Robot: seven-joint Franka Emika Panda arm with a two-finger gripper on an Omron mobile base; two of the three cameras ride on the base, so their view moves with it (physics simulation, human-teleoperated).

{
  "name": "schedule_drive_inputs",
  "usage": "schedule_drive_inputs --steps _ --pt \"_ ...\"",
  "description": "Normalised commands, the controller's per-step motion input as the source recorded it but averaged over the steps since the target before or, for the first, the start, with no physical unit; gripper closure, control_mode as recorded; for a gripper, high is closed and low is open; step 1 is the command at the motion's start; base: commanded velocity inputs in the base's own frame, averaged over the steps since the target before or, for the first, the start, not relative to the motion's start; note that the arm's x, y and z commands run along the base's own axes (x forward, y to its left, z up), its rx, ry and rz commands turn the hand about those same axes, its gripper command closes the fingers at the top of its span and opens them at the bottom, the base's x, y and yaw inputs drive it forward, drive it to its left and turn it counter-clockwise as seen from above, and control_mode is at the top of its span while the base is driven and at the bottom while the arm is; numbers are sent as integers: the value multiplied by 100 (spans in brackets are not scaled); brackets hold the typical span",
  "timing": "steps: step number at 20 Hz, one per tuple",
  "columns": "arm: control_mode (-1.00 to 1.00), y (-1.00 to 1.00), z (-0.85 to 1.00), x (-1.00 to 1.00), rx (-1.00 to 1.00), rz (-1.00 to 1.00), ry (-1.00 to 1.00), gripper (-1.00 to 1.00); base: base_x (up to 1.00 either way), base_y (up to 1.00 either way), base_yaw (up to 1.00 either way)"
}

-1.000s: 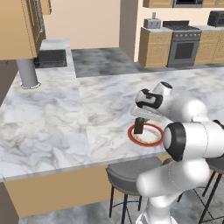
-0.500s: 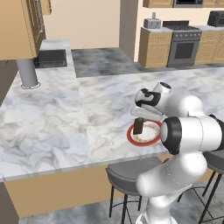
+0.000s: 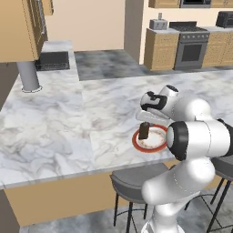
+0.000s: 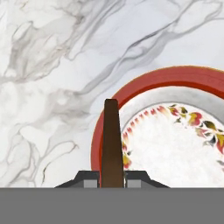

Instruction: Start the toaster. Once the lever pops up, take the bread to the plate on the dining counter.

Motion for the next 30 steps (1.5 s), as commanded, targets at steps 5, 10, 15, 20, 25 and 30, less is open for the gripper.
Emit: schedule_drive_inputs --steps 5,10,15,20,25,30 --pt "-100 0 -3 0 0 0 0 100 0 0 0" --pt "-100 0 -3 -6 0 0 0 100 0 0 0" --pt "-100 0 -2 -10 0 0 0 100 0 0 0" --pt "-100 0 -3 -10 0 0 0 100 0 0 0" --pt "-100 0 -7 0 0 0 0 -100 0 0 0" --pt "-100 0 -9 0 0 0 0 -100 0 0 0"
